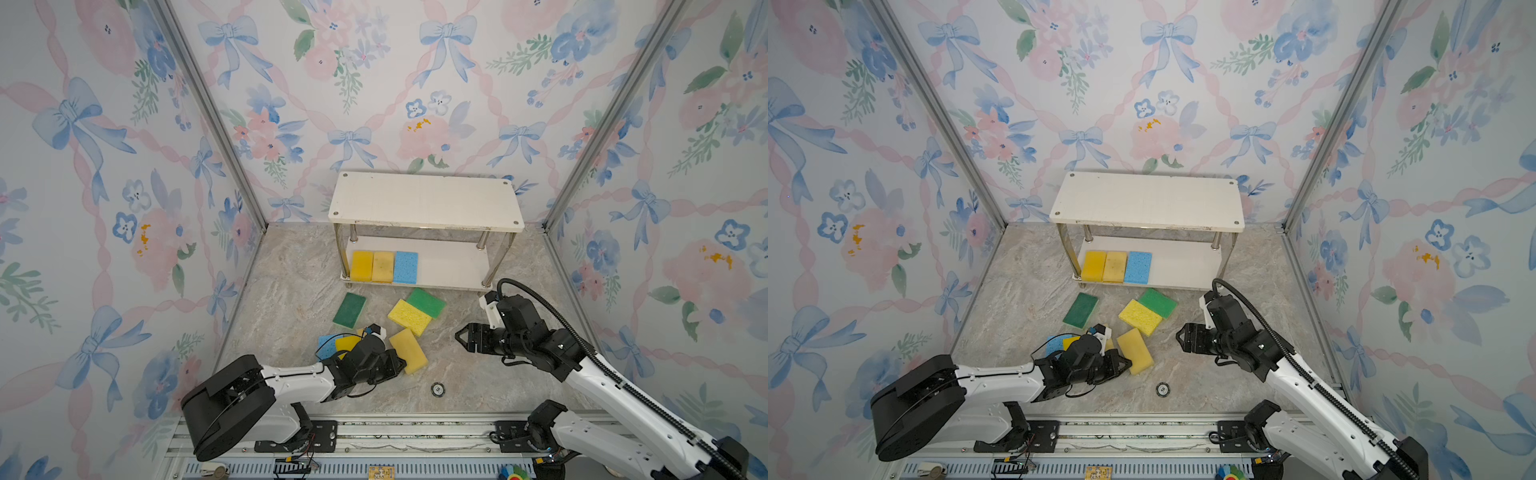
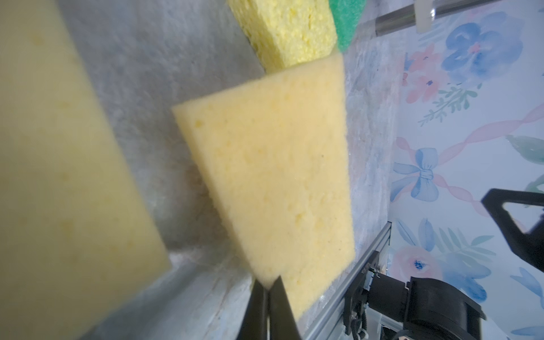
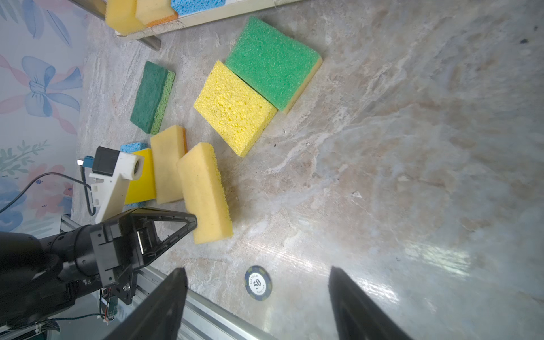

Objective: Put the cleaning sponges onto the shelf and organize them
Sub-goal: 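Grasp the pale beige sponge with the left gripper and lift it, then hold the beige sponge with the left gripper while the right gripper grasps it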

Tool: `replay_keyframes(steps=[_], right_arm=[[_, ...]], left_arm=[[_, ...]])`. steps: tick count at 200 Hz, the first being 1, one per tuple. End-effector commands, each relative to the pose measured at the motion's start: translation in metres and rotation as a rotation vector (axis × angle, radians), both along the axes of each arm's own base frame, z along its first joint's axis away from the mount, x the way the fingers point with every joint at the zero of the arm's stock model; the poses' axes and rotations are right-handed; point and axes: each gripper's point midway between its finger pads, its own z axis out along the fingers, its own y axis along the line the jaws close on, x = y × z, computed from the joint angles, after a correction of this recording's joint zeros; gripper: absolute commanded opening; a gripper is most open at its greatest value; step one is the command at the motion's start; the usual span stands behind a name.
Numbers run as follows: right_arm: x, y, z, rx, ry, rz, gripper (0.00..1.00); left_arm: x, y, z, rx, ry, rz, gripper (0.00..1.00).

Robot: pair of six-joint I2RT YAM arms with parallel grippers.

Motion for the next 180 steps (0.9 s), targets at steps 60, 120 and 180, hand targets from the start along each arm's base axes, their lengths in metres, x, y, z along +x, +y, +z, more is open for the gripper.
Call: replay_keyframes(steps=[60, 120, 180], right_arm=[[-0.013, 0.063, 0.025, 0.113, 0.037, 0.184, 0.8], [-0.014, 0.081, 0.029, 0.15, 0.033, 0.188, 0.72], [-0.016, 0.087, 0.026, 0.155, 0.038, 0.193, 0.56]], left_arm=[[-0.009, -0.014, 0.075, -0.09, -0.217, -0.159, 0.0], [-0.003, -0.022, 0.097, -0.106, -0.27, -0.17, 0.0], [0.0, -0.021, 0.101, -0.101, -0.28, -0.162, 0.0]])
